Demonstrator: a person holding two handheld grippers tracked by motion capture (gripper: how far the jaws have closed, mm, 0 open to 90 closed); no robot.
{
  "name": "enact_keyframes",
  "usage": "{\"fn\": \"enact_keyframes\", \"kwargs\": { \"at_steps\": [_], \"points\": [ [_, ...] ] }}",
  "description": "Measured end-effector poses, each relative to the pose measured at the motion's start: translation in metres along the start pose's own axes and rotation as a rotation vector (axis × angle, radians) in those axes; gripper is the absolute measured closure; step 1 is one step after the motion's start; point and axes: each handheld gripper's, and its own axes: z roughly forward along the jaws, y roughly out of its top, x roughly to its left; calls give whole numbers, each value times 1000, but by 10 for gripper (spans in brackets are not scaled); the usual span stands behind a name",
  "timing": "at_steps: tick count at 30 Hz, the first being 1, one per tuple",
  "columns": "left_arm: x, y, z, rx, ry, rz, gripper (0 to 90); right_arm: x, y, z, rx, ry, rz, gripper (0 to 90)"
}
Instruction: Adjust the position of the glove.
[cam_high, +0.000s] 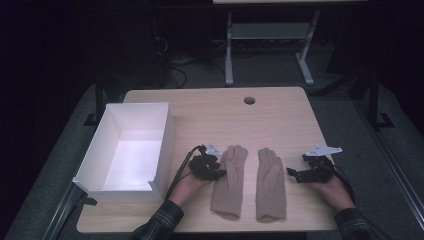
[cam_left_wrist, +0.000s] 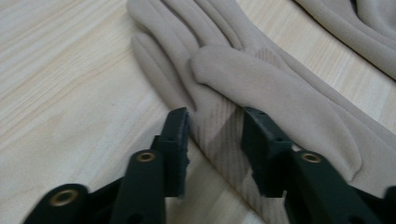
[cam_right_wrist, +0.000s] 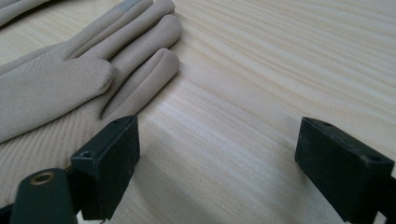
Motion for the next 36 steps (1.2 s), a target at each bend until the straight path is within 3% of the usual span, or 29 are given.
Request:
{"fn": "enact_keyframes", "kwargs": {
  "at_steps": [9,16,20,21,27,28,29,32,36],
  "points": [
    [-4,2,1,10,-13,15,830,0,0,0,-1,1,-3,136],
    [-2,3,1,1,-34,-29,854,1,0,0,-3,0,-3,156],
    [1,3,1,-21,-57,-65,853,2,3,-7,16,15,-2,343],
    [2,3,1,-29,-59,-69,854,2,3,-9,17,25,-3,434],
    [6,5,-1,-37,-69,-74,855,13,5,-23,9,133,-35,804],
    [7,5,-1,-49,-70,-84,855,13,5,-23,9,133,-35,804],
    [8,6,0,-53,-76,-90,855,20,5,-24,24,170,-51,886],
    [10,5,-2,-45,-82,-77,855,27,6,-23,52,211,-69,900],
    [11,6,-2,-56,-95,-92,855,35,7,-16,84,244,-96,900]
  ]
}}
